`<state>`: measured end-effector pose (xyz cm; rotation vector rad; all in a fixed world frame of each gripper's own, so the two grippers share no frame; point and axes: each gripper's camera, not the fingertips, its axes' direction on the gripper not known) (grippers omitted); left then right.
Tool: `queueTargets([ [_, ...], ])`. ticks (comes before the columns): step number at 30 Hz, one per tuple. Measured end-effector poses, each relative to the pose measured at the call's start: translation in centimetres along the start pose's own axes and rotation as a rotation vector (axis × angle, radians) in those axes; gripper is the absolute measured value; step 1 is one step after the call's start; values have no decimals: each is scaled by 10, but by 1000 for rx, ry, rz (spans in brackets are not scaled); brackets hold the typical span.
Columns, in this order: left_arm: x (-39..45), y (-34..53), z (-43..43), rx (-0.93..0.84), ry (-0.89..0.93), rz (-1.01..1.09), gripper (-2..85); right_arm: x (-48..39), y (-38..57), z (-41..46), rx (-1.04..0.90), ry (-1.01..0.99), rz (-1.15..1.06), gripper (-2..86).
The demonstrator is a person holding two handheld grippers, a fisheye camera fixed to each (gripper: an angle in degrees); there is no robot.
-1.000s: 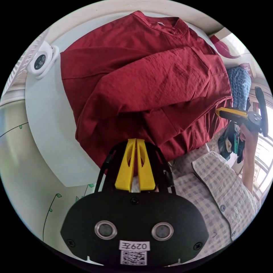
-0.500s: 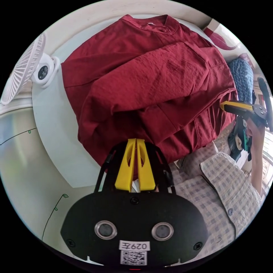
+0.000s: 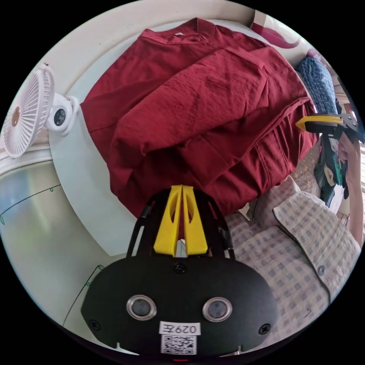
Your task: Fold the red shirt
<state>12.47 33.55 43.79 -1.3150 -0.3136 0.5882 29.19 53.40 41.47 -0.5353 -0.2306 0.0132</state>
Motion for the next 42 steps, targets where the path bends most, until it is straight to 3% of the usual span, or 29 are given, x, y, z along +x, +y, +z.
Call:
queueTargets([
  [7,-29,-2,-61,251,22,52,44,-43,-24,-6,-2,49,-220,106],
  [11,-32,-43,-51,133,9,123,126,-72,-54,41,-181,162,-354,110],
  [13,-33,-56,-38,32,27,134,127,-81,-57,46,-171,278,-384,75],
  [15,-39,-55,-35,-3,60,119,67,-82,-55,27,-111,360,-390,19],
  [18,-61,-32,-60,111,33,42,-2,-57,-47,-11,-41,210,-349,6],
  [21,-94,-7,-83,182,20,-73,-8,-28,-42,-34,-105,-60,-383,8],
  [25,-130,15,-95,208,41,-197,-8,-16,-34,-36,-175,-144,-429,28],
  [28,-150,32,-91,170,63,-269,-3,-7,-31,-25,-312,-294,-415,106],
  [30,-160,54,-89,182,92,-307,22,7,-25,-35,-252,-371,-367,110],
  [35,-161,106,-92,214,75,-350,97,34,-14,-69,-84,-286,-277,77],
  [40,-153,114,-93,240,52,-254,113,29,-23,-72,-121,-215,-300,138],
  [42,-144,92,-92,244,36,-172,135,9,-30,-65,-126,-61,-339,146],
])
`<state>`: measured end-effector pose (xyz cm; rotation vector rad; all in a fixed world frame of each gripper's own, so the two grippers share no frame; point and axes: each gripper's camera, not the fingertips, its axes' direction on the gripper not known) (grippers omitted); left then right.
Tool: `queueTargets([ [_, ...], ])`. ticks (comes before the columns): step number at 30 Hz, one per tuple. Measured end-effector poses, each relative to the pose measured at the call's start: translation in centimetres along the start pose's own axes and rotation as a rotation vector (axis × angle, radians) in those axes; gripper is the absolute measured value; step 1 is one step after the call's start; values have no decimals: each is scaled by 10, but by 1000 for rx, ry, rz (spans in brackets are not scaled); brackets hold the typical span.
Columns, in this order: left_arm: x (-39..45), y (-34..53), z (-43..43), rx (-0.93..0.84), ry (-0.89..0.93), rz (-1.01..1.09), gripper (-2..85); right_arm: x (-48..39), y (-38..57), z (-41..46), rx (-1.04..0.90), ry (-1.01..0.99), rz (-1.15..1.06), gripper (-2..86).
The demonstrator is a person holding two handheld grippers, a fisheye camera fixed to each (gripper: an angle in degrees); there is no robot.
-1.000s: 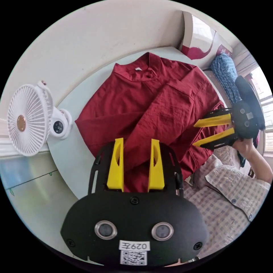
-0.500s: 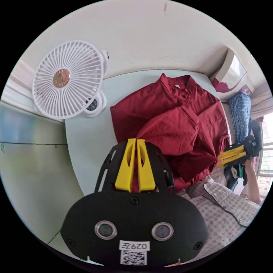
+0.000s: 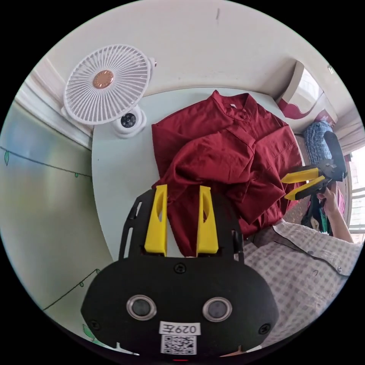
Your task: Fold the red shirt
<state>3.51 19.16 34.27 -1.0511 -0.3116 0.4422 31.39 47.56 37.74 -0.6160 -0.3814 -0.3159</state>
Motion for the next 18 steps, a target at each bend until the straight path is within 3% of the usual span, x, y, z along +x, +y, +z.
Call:
queueTargets([
  [4,12,-31,36,-124,30,55,148,-6,-17,17,-118,173,22,120],
  [5,10,-33,43,-149,34,47,129,-5,-13,12,-117,187,-6,57],
  [7,-4,-24,35,-92,22,15,15,7,3,-11,-61,284,36,14],
  [10,-59,13,2,24,-70,-195,1,54,63,-89,145,445,222,1],
  [13,-137,73,-22,112,-62,-519,-3,127,149,-171,356,338,473,-2],
  [15,-184,117,-19,126,96,-681,4,166,201,-207,440,170,489,0],
  [18,-197,144,-10,110,135,-746,35,163,207,-201,323,193,356,10],
])
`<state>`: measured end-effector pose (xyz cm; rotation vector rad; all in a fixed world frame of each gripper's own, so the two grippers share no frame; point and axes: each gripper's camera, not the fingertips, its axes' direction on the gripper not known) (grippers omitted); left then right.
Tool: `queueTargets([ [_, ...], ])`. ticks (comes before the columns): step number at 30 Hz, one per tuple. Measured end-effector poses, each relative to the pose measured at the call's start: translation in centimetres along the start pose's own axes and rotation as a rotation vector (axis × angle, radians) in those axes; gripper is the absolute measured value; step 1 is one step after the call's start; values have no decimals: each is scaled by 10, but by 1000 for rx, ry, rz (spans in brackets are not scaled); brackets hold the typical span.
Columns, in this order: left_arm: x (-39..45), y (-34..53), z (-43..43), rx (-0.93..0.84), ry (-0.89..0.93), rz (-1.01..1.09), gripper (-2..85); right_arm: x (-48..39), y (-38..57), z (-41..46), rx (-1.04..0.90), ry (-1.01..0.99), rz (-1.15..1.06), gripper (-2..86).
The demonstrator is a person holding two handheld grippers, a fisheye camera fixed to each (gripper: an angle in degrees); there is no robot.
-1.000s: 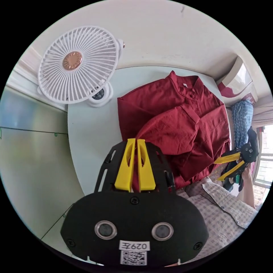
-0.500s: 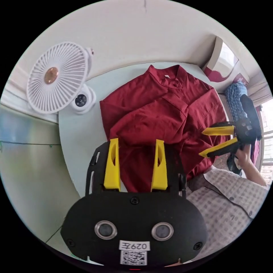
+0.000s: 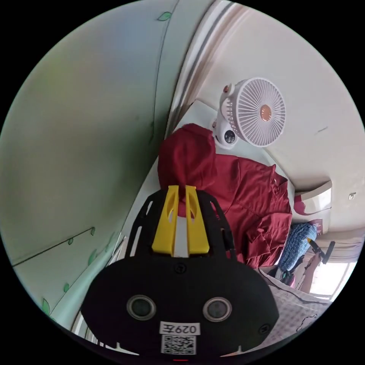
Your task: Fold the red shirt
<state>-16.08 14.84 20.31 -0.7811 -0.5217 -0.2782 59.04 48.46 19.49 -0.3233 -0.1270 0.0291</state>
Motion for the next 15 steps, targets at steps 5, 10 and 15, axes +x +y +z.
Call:
queueTargets([
  [5,12,22,-11,62,-231,-47,100,-62,1,78,-286,-173,-295,126],
  [10,47,38,-16,103,-145,36,103,-95,26,138,-530,-82,-579,126],
  [15,114,58,54,-102,-29,221,89,5,44,55,-257,20,-523,9],
])
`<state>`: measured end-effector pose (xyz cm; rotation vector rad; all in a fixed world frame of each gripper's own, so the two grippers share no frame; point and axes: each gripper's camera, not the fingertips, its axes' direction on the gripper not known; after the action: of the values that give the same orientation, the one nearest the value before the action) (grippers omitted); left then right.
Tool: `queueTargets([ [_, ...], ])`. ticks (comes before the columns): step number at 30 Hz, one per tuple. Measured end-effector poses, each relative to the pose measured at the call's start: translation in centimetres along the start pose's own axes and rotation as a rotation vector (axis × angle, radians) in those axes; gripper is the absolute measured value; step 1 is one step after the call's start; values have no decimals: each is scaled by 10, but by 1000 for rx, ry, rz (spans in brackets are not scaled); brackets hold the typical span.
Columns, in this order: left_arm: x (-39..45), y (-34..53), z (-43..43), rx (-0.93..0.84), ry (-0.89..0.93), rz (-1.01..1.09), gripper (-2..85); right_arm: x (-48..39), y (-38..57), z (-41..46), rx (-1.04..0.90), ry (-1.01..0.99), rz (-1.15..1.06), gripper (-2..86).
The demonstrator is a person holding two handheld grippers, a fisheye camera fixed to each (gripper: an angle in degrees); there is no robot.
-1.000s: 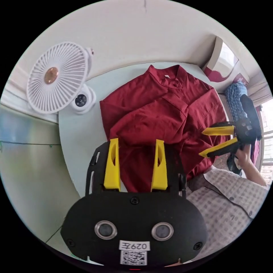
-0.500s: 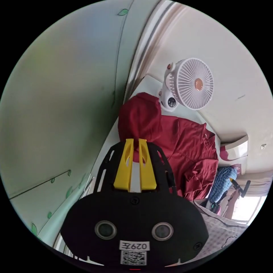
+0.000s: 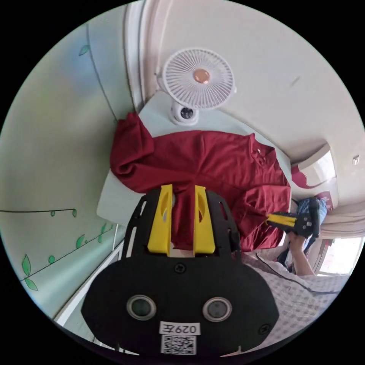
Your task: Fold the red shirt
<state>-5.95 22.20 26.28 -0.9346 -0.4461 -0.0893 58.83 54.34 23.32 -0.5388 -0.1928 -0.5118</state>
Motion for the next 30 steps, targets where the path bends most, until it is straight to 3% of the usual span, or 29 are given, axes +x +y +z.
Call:
queueTargets([
  [4,43,4,44,-76,53,74,81,135,135,-76,329,-126,456,0],
  [6,68,5,70,-117,85,126,76,219,258,-96,560,-267,791,-1],
  [11,118,-6,122,-214,129,235,68,310,453,-55,680,-440,1229,0],
  [14,145,-15,143,-222,120,273,68,337,520,-20,732,-588,1296,-1],
  [18,175,-23,176,-253,60,322,63,362,591,15,948,-829,1334,-1],
  [21,188,-23,206,-307,-47,344,32,365,636,25,1144,-908,1358,-1],
  [26,193,-22,216,-271,-108,332,-8,367,679,31,1130,-898,1363,-1],
  [30,190,-24,215,-244,-100,322,-9,368,687,37,1270,-977,1297,-1],
])
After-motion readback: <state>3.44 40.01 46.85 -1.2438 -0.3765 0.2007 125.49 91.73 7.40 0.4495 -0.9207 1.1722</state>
